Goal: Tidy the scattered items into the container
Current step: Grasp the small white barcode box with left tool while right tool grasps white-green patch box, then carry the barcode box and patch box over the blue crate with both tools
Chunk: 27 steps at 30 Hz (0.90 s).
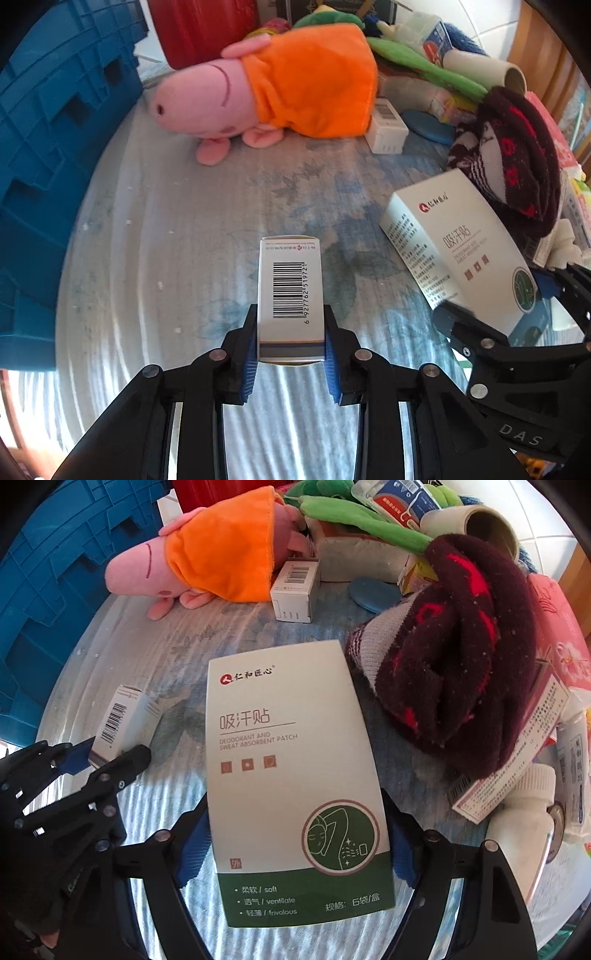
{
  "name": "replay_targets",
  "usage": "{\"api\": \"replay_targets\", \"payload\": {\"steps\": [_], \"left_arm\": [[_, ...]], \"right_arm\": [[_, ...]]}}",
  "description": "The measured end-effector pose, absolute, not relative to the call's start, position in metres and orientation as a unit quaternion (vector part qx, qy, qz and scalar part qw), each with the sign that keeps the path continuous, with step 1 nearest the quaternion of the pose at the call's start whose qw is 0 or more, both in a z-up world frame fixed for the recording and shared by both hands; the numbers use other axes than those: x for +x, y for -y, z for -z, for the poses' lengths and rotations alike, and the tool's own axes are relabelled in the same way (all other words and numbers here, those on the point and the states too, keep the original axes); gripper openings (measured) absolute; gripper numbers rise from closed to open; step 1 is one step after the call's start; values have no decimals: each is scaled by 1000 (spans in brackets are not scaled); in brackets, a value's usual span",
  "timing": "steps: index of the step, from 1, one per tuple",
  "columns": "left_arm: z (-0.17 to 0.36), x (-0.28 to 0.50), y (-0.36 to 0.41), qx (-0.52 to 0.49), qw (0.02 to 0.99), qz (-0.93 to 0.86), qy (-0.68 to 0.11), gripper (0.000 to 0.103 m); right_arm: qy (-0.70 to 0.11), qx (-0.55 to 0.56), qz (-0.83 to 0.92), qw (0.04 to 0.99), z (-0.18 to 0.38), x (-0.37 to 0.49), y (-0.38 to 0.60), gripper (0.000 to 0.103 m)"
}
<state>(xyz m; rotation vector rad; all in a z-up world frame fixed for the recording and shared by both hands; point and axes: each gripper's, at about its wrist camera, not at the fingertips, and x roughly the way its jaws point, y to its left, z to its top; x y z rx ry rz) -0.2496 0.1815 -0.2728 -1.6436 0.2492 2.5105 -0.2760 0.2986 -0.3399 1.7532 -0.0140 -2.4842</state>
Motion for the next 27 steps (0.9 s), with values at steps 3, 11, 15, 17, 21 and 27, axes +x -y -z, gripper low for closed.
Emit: {"api": "replay_targets", "payload": {"steps": [3,11,15,17,21,27], "left_arm": [[254,-246,-178,-532,62,-841,-81,29],[210,-252,-143,-473,64,-876,-72,29],[193,-274,-140,-442,65,-892,-66,29],[177,-275,-140,-423,66,-902,-62,29],[142,-274,-143,-382,64,-920,-57,29],[88,-270,-141,-327,42,-943,-47,29]], "right_arm": [[5,563,825,52,327,-272,-297,78],[-5,507,861,51,262,-266,-281,77],[-12,471,880,49,221,-270,-281,77],[-16,452,891,48,199,-267,-280,77],[-26,411,910,49,156,-269,-275,77],[-47,351,933,65,92,-267,-276,77]]}}
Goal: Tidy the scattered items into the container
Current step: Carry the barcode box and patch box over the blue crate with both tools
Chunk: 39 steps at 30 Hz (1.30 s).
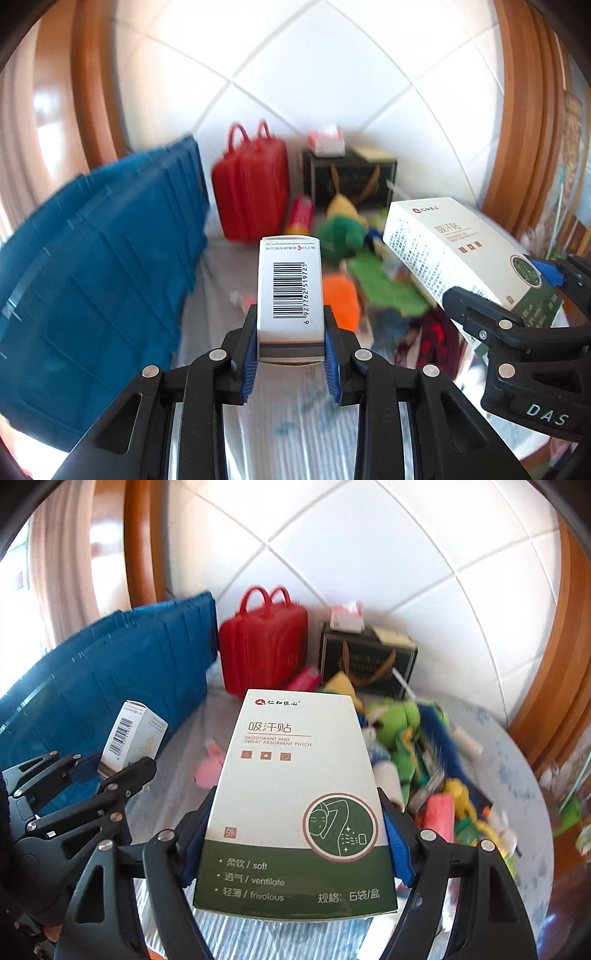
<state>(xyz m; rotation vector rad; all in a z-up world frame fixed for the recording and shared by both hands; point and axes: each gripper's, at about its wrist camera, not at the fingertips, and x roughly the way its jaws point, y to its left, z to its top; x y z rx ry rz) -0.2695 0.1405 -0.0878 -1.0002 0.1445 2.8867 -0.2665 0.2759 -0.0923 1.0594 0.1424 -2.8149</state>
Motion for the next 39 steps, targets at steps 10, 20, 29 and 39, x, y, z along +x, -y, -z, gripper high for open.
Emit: {"api": "replay_targets", "payload": {"steps": [10,20,29,39], "left_arm": [[26,-271,-91,-277,-56,-959,-26,29],[-10,-255,40,-255,-129,-958,-16,29],[-11,-291,167,-305,-143,-940,-61,29],[6,-332,222,-337,-115,-933,-44,30]], "right_arm": [[-81,274,946,152,21,-291,-241,77],[-85,226,943,229,-8,-306,-130,77],[-69,242,935,250,-13,-319,9,77],[-88,272,932,222,-3,-344,66,77]]}}
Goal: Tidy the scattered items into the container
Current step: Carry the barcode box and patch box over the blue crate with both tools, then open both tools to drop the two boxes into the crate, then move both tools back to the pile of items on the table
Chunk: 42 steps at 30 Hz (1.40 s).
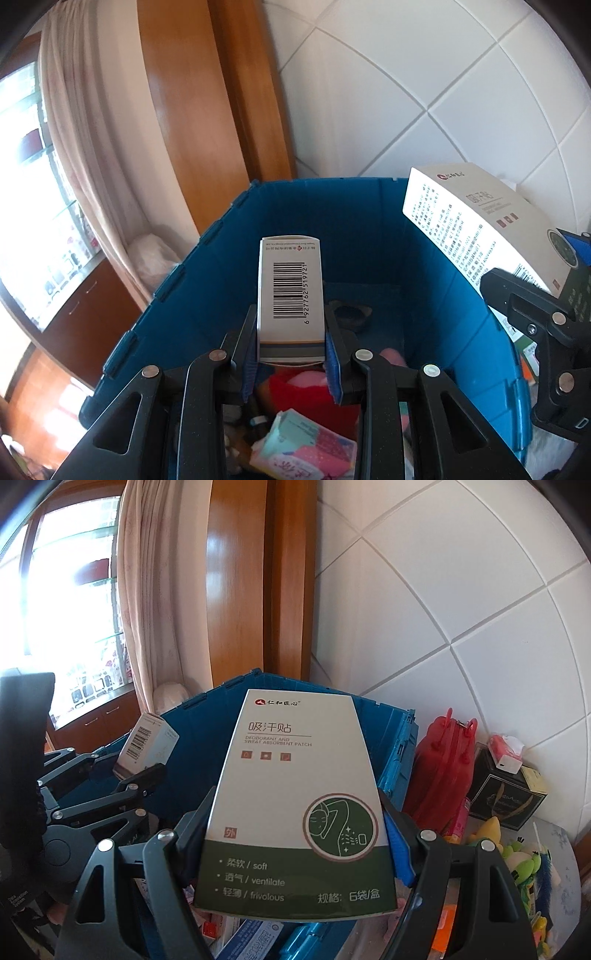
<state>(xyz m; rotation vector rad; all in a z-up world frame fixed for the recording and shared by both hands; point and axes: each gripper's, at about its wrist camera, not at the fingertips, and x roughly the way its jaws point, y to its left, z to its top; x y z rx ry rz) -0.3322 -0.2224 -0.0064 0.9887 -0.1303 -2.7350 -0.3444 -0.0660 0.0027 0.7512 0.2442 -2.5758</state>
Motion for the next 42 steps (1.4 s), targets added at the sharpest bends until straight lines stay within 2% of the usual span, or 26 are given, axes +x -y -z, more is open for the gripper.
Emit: {"api": "replay_targets", "payload": {"steps": [3,5,7,8,12,16,25,30,34,42], "left_arm": [[15,-338,231,345,108,932,37,33],[18,-337,234,343,110,932,33,46],[20,-335,237,338,114,934,30,67],[21,-335,238,337,115,934,29,68],[25,-332,240,335,120,934,25,69],[29,-325,240,335,122,934,20,76],[36,-317,236,339,114,934,15,76],[36,-308,235,330,110,938,11,80],[38,-295,233,324,100,941,2,82],[38,-279,224,325,89,942,-6,82]], "right_arm": [[-97,285,928,220,5,-349,76,77],[-98,290,927,218,8,-352,79,77],[-98,291,927,217,10,-354,80,77],[-98,292,926,217,10,-355,81,77],[-102,292,925,219,12,-355,85,77],[-105,296,923,221,15,-352,90,77],[-118,297,924,209,14,-342,97,79],[-123,300,924,201,15,-335,96,86],[-121,298,928,190,14,-328,90,97],[-115,301,931,172,18,-313,74,97]]}}
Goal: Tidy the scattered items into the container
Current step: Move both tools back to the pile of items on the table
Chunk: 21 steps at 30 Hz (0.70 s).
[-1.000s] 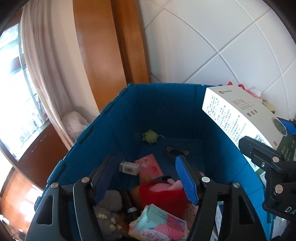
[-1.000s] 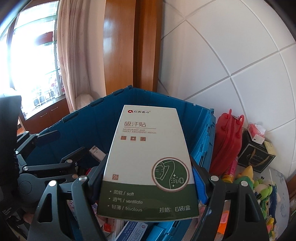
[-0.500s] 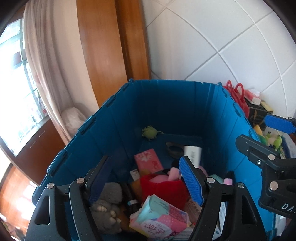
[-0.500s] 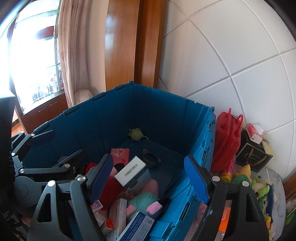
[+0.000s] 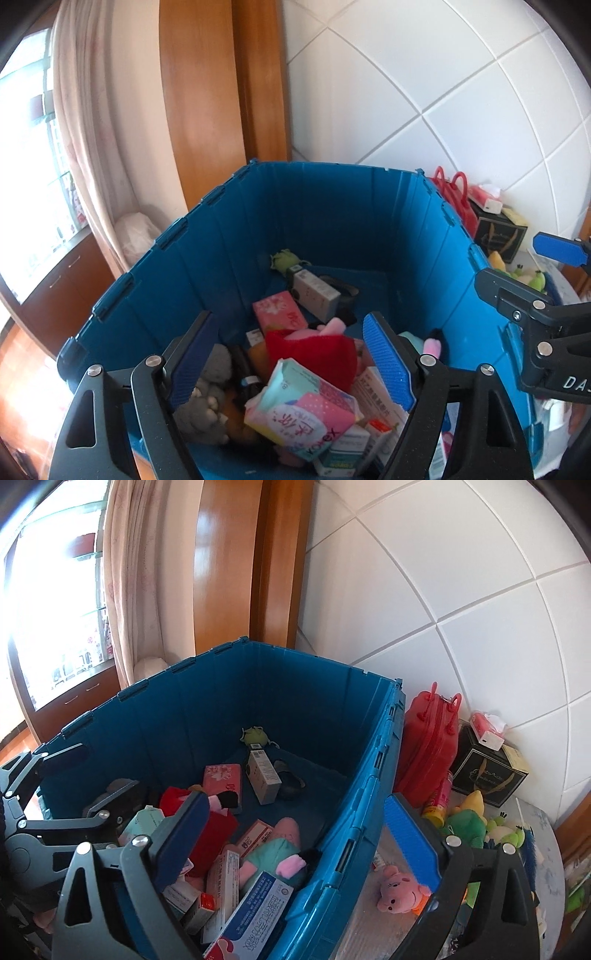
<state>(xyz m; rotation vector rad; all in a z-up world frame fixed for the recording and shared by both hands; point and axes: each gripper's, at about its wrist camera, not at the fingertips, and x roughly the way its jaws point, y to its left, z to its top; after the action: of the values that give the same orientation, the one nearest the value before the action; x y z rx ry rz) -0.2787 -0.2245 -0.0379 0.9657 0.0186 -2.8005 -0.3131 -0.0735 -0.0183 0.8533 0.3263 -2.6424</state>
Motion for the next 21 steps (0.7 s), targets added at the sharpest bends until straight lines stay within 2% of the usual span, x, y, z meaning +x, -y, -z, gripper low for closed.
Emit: {"api": "replay_targets", "payload": {"steps": [21], "left_arm": [[25,-266,178,301,55,952,1,82]], "right_arm": [[-96,308,936,139,26,-290,29,97]]}}
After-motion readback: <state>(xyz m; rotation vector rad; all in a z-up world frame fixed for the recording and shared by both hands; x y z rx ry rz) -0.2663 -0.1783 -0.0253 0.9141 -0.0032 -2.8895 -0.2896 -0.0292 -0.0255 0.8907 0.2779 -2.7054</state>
